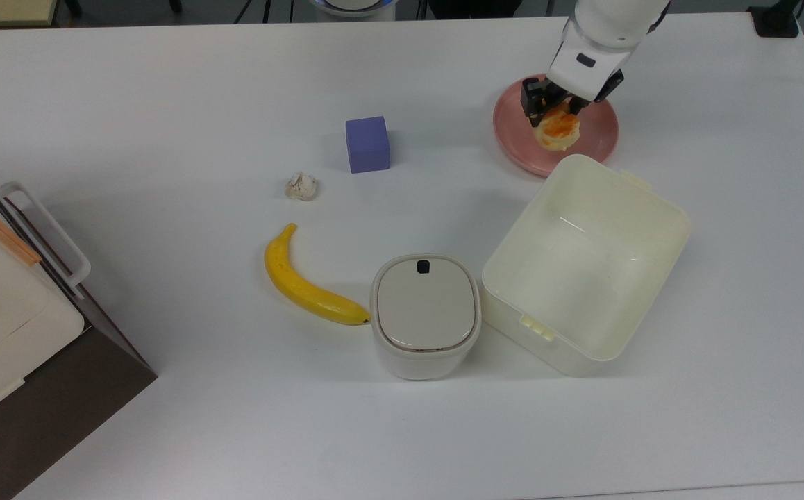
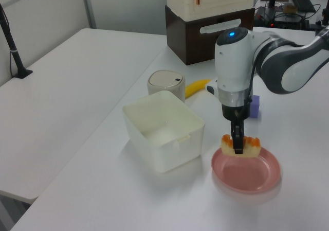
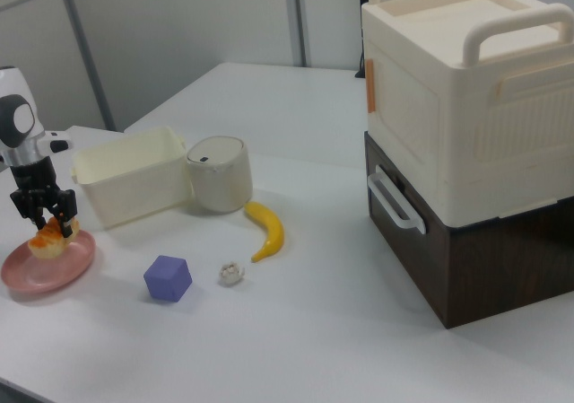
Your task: Put the bread on a plate
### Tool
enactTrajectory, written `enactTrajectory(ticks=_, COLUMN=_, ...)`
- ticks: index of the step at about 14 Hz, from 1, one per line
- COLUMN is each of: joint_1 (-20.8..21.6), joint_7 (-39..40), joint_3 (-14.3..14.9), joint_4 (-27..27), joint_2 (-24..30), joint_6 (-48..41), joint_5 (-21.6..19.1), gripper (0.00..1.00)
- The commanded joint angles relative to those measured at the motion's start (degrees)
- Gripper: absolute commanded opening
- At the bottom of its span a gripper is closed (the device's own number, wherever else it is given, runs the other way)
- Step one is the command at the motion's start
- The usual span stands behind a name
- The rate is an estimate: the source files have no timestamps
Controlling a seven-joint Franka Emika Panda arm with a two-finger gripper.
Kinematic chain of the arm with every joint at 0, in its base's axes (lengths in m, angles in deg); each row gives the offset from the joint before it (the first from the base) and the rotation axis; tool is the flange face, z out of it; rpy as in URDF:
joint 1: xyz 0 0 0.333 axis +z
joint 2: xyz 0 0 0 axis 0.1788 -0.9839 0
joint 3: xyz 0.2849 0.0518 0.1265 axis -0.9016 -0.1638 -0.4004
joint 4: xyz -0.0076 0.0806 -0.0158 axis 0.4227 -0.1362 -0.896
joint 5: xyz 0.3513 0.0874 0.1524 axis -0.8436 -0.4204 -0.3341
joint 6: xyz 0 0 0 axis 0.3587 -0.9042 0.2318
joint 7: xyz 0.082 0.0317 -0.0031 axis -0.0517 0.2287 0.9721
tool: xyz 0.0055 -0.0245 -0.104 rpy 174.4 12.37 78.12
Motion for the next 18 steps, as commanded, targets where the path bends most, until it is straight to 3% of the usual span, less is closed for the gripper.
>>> enactTrajectory(ticks=1, joint_1=0.57, joint_7=-1.44, joint_3=0.21, joint_4=-0.27, joint_2=0.36, joint_6=1.13, joint_5=-0.63, gripper=1.0)
enactTrajectory(ticks=6, joint_1=-2.05, joint_7=-0.74, joint_3=-0.5, joint_4=1.82, joint_2=2.9, joint_6=-4.3, joint_5=-0.63, gripper=1.0)
enactTrajectory(ticks=9, joint_1=-14.07, joint_7=3.29, joint_3=-4.7, joint_4=6.84, joint_2=5.02, joint_6=-13.01, joint_5=-0.63, gripper=1.0)
enactTrajectory(ticks=11, joint_1=-17.96, joint_7=4.79, joint_3=-4.37, joint_4=7.99, joint_2=6.16, joint_6=-14.51, joint_5=-0.11, gripper=1.0)
enactTrajectory(ticks=14, joint_1=-20.34, joint_7=9.78, joint_3=0.63, joint_4=10.09, joint_2=7.39, joint_6=-17.93, joint_5=0.25, gripper=1.0)
enactTrajectory(ticks=16, joint_1=-20.52, joint_7=13.93, joint_3=6.34, joint_4=15.87, joint_2=7.22, joint_6=-23.11, joint_5=0.16, gripper=1.0)
enactTrajectory(ticks=18, joint_1=-20.78, joint_7=14.11, joint_3=7.94, joint_4=19.49, joint_2=7.31, joint_6=-24.8, joint_5=0.94, gripper=1.0)
